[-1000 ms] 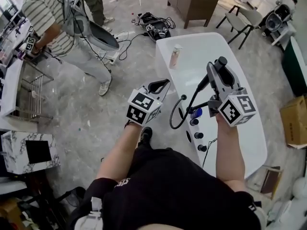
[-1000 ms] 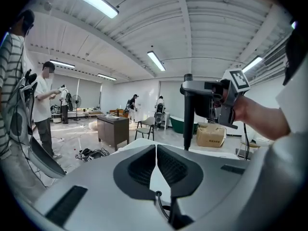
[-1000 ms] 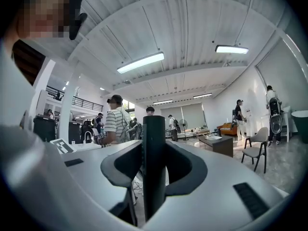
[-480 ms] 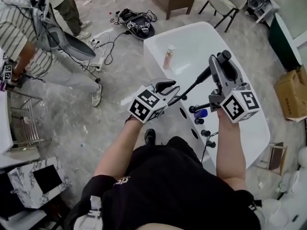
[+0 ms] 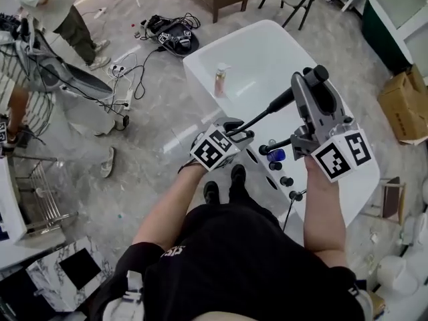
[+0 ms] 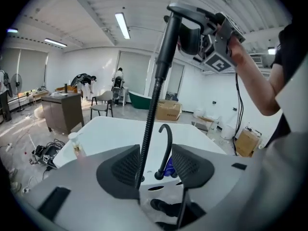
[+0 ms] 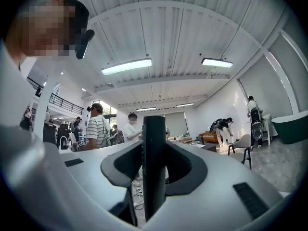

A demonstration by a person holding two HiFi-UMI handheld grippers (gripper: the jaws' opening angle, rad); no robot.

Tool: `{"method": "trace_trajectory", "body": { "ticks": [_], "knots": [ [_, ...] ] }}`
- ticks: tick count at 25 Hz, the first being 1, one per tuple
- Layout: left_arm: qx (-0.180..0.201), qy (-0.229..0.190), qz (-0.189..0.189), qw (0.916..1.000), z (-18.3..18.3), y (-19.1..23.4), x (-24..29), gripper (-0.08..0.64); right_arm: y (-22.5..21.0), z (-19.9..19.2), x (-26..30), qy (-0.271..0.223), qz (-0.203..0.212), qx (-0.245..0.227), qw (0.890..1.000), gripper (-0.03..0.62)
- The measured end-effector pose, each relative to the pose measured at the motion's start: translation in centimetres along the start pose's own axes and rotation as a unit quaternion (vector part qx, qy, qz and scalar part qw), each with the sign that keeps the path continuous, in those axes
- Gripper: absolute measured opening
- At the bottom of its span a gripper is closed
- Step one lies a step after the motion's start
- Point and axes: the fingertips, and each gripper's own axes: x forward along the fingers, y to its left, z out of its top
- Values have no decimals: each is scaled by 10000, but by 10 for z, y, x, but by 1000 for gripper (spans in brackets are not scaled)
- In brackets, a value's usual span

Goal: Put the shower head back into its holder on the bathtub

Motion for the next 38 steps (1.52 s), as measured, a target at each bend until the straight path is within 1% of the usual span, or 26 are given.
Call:
{"method": "trace_trajectory", "body": {
  "ticks": [2,4,5,6,9,12,14,16,21,24,27,30,35,38],
  "knots": [
    [197,109,-118,9997,8,-7,23,218,-10,14,-6,-125,-15,32,9999,141],
    [412,241,-116,9988,15,-10,48,218,-19,26,-12,-205,-58,-3,9998,141],
    [441,283,-78,9986,18,-9,59,209,-23,29,-15,-221,-74,-18,9997,141],
    [429,295,-30,9986,21,-8,68,188,-27,32,-17,-229,-81,-24,9997,141],
    [347,187,79,9992,31,-3,82,78,-40,36,-20,-252,-100,-36,9996,141],
    [302,-99,184,9993,54,7,77,71,-50,38,-22,-232,-136,-125,9996,141],
    [355,-275,373,9983,72,19,69,71,-55,38,-25,-236,-150,-191,9994,141],
    [421,-314,610,9968,85,33,62,71,-58,42,-30,-310,-153,-230,9991,140],
    [124,-586,995,9932,109,66,42,71,-68,47,-33,-352,-151,-252,9989,138],
    [29,-519,1004,9936,104,71,50,71,-75,38,-35,-250,-196,-187,9993,138],
    [2,-313,847,9959,84,65,70,72,-77,24,-35,-91,-194,-98,9997,138],
    [-118,-101,687,9975,60,54,87,81,-81,5,-37,103,-198,3,9998,138],
    [-178,-82,483,9986,42,39,94,117,-98,-27,-44,455,-428,31,9980,138],
    [-254,-38,471,9986,34,41,94,118,-110,-48,-45,596,-488,201,9968,137]
  ]
}}
